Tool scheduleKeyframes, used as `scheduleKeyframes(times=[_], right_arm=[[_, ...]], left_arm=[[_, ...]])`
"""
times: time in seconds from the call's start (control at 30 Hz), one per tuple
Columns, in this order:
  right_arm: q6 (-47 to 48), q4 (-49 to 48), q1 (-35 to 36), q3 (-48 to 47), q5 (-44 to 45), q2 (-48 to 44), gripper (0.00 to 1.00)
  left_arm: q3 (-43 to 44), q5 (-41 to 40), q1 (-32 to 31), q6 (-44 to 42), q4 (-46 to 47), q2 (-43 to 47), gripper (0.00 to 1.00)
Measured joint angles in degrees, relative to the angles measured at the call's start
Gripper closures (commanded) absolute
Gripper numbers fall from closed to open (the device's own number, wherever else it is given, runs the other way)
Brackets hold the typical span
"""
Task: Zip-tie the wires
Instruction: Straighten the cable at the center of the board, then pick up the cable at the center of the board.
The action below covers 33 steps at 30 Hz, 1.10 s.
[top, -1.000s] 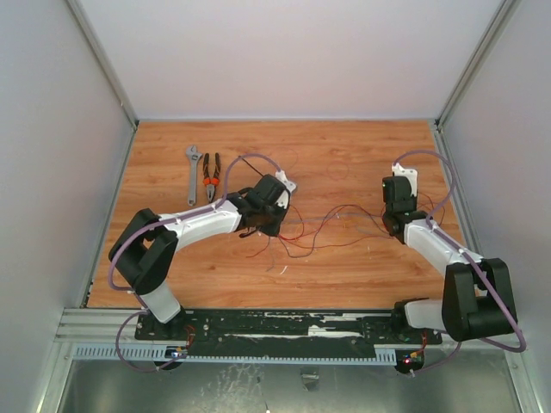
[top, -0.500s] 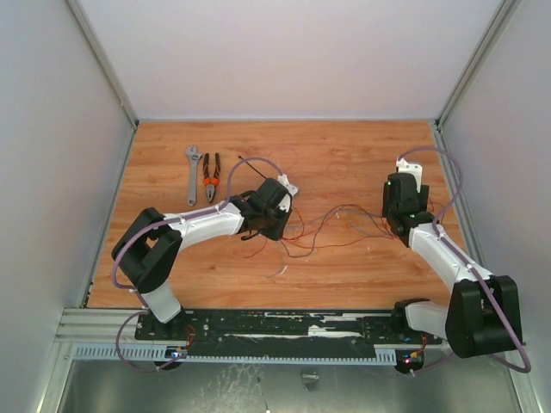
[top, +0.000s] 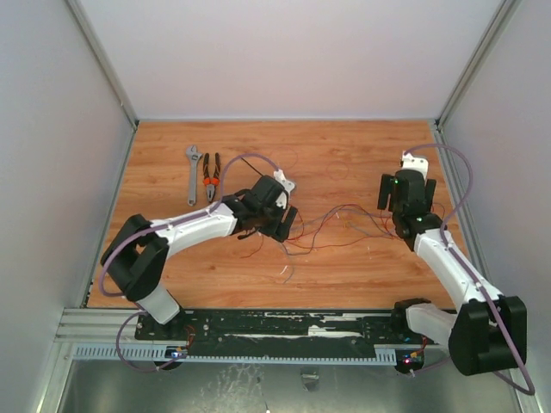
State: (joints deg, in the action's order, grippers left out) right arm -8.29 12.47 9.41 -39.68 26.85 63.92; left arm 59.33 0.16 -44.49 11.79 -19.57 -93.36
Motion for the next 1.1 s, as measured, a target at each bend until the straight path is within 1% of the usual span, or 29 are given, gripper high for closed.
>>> scheduleKeyframes(times=[0.13,0.23,0.4,0.67,0.93,1.1], right_arm=[[-1.03,-0.79,0.00,-2.08,-4.22,-2.43,0.16],[-2.14,-1.60,0.00,-4.94,-7.63,-1.33,0.16],[-3.67,-4.63,1.46,-9.68,-14.01,5.57,0.17],[-6.67,-8.59,8.50,-21.73,-22.34,24.35,0.17],[-11.45,-11.13,17.88,-33.94,-26.16,40.33,0.18],[-14.10,-11.37,22.12,-39.47,-27.17,48.04,0.22]], left_arm=[[0.02,-0.52,0.00,0.07,-0.26,5.81,0.09],[0.31,-1.01,0.00,0.17,-0.26,10.95,0.02],[0.52,-1.62,0.96,1.36,1.11,19.30,0.02],[-4.48,-2.05,6.69,5.25,6.93,36.02,0.02],[-9.44,-7.30,7.96,7.80,9.01,49.53,0.02],[-9.53,-10.54,8.00,8.04,9.99,54.31,0.02]])
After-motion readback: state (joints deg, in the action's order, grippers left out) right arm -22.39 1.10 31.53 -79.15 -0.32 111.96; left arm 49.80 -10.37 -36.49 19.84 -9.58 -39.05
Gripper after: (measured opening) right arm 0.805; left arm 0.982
